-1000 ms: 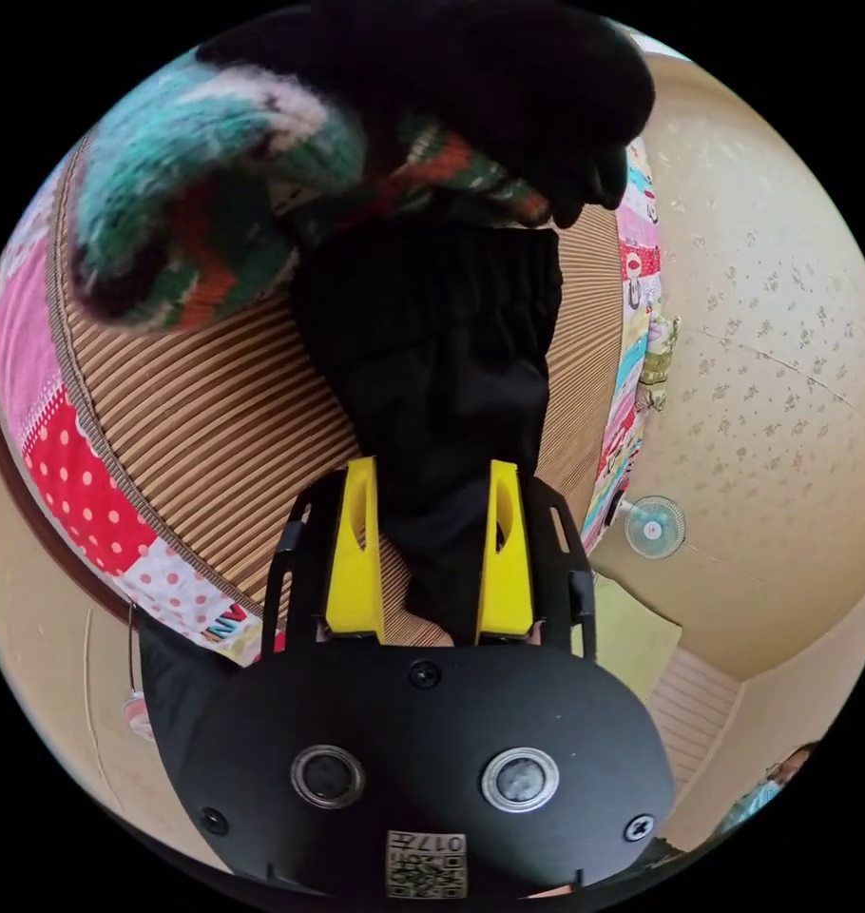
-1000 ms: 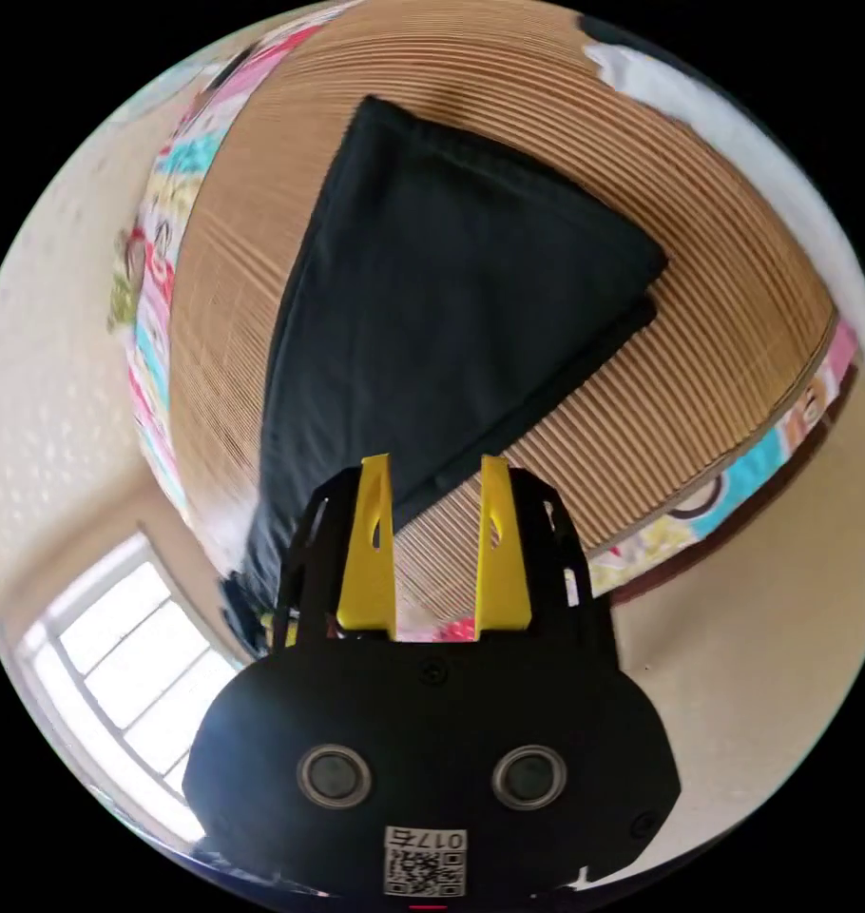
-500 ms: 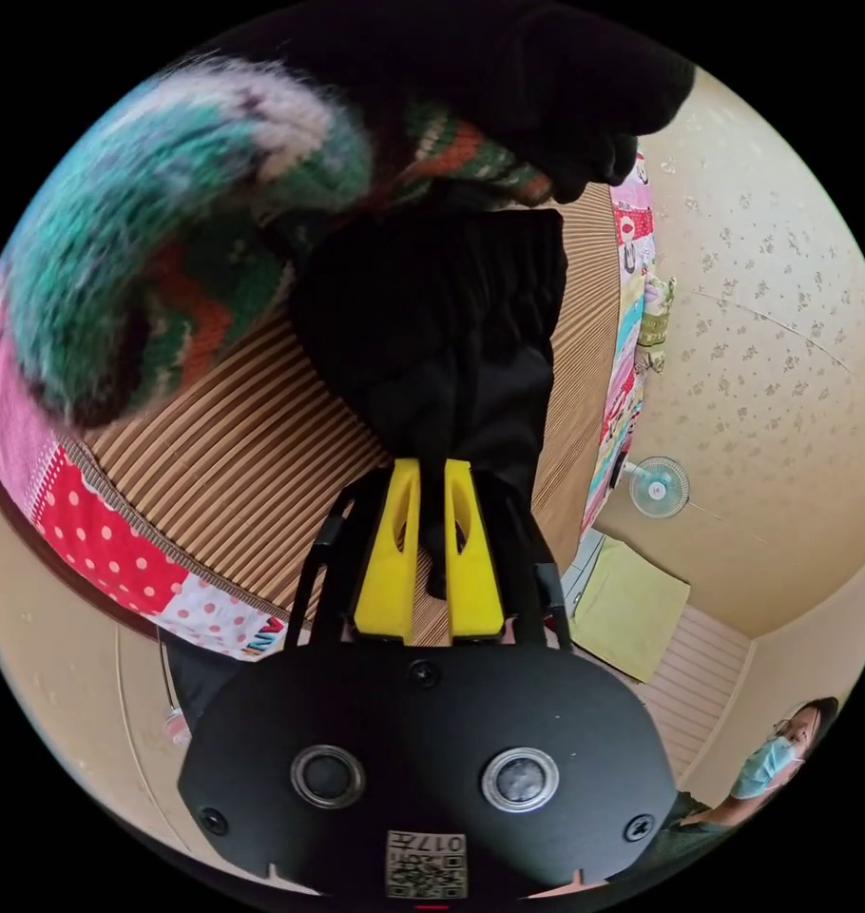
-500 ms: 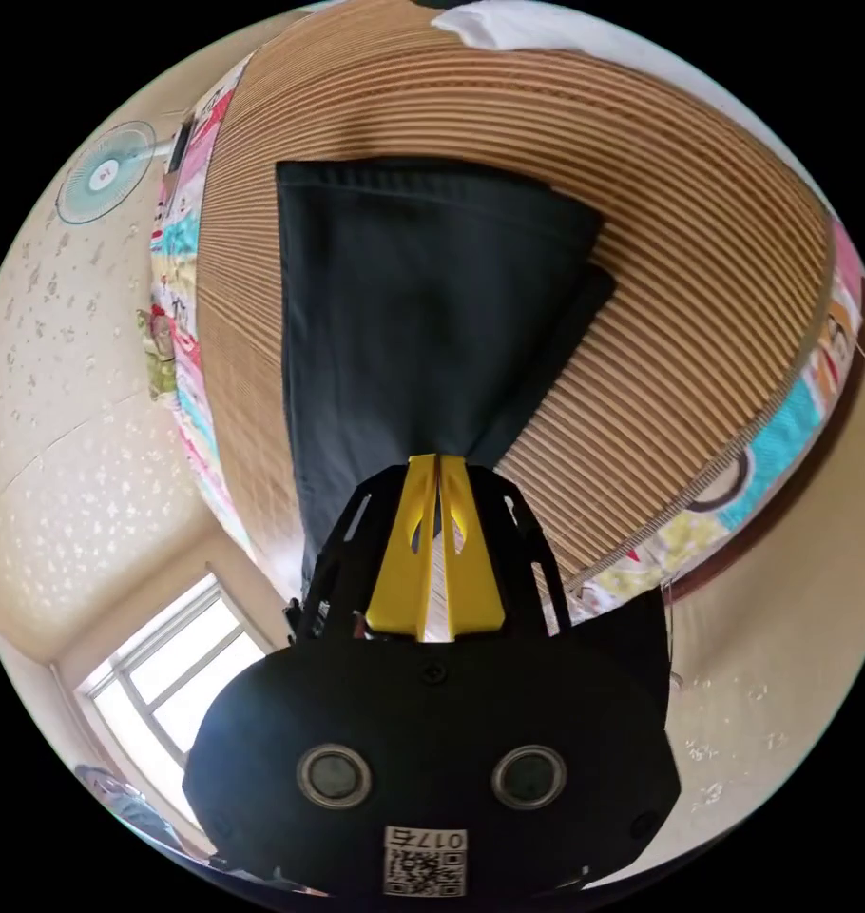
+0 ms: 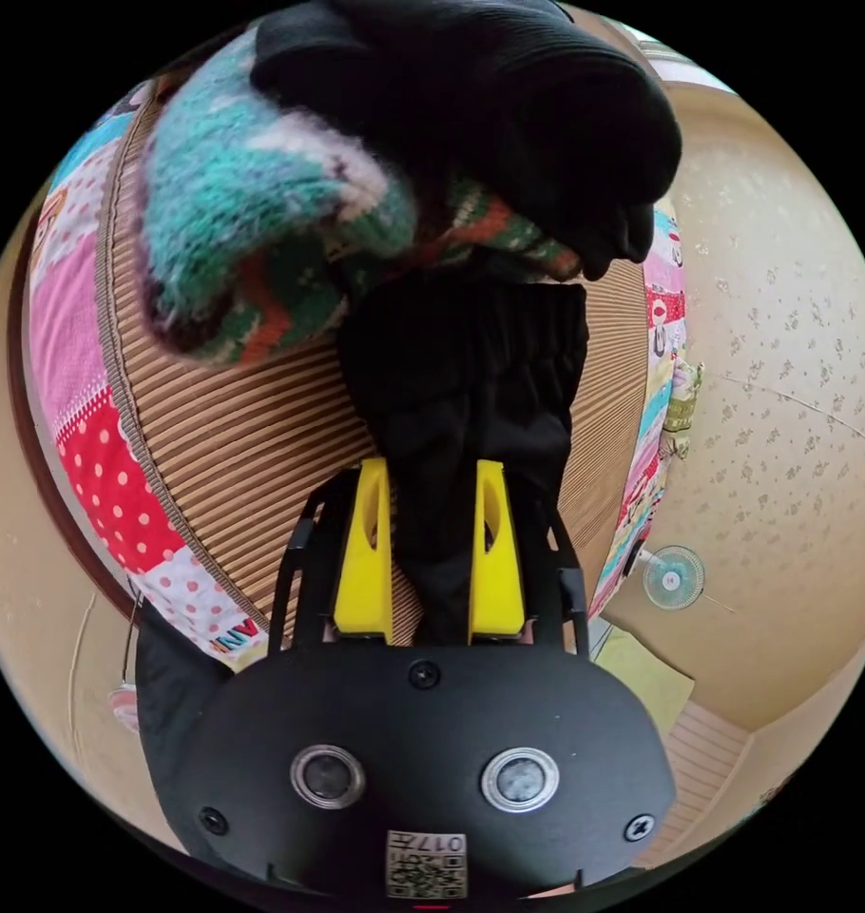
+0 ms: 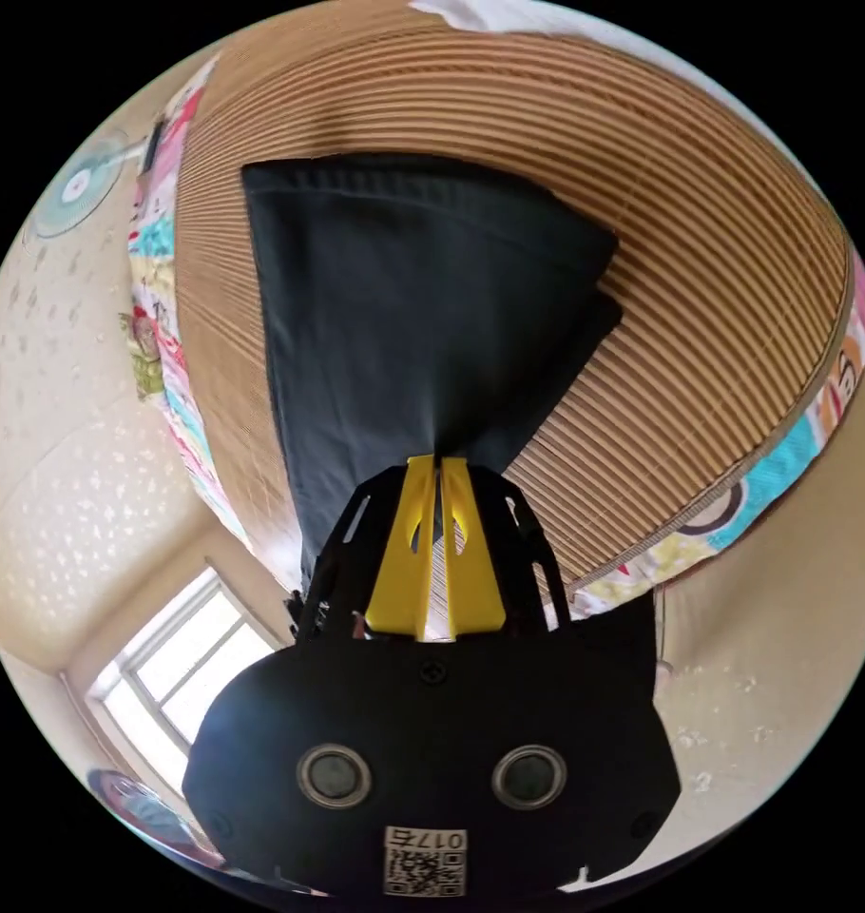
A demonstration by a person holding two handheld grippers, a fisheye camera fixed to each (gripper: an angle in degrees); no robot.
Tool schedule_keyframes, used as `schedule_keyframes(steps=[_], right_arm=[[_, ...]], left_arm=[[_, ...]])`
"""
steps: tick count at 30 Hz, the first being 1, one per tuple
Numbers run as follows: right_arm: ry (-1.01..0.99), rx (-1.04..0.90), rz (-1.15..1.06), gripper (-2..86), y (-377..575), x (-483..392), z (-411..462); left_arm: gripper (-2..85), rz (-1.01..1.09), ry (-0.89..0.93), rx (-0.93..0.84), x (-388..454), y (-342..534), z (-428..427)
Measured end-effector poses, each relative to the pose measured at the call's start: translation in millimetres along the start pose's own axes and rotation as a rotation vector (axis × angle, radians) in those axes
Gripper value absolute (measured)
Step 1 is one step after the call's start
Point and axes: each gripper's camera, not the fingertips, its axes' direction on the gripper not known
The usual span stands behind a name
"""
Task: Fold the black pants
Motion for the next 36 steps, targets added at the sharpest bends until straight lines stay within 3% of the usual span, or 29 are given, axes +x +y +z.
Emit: schedule_keyframes(steps=[5,9,15,18,22,25,29,33,36], right_arm=[[0.127,0.087,-0.032,1.1,23,1,-13],[0.169,0.037,-0.010,1.6,17,16,12],[0.162,0.016,-0.107,1.3,27,7,14],[0.136,0.037,-0.120,0.7,35,12,4],[0.022,0.089,-0.096,0.4,46,26,-13],[-0.056,0.116,-0.067,0.3,50,38,-23],[-0.066,0.112,-0.069,0.2,45,45,-27],[-0.056,0.106,-0.112,0.4,31,37,-30],[-0.002,0.050,-0.239,0.7,17,9,-21]], left_arm=[[14.4,-0.012,-0.019,0.015,-7,-1,15],[12.5,-0.035,-0.016,-0.009,-19,-4,34],[5.3,-0.007,0.227,-0.142,-32,-16,36],[5.1,0.315,0.252,-0.121,25,3,5],[5.1,0.880,0.040,-0.057,144,103,-25],[5.4,1.234,-0.125,-0.017,209,208,-6],[8.2,1.539,-0.086,-0.144,230,334,70],[5.6,1.612,-0.049,-0.416,204,369,134],[8.8,1.391,-0.055,-0.424,174,328,155]])
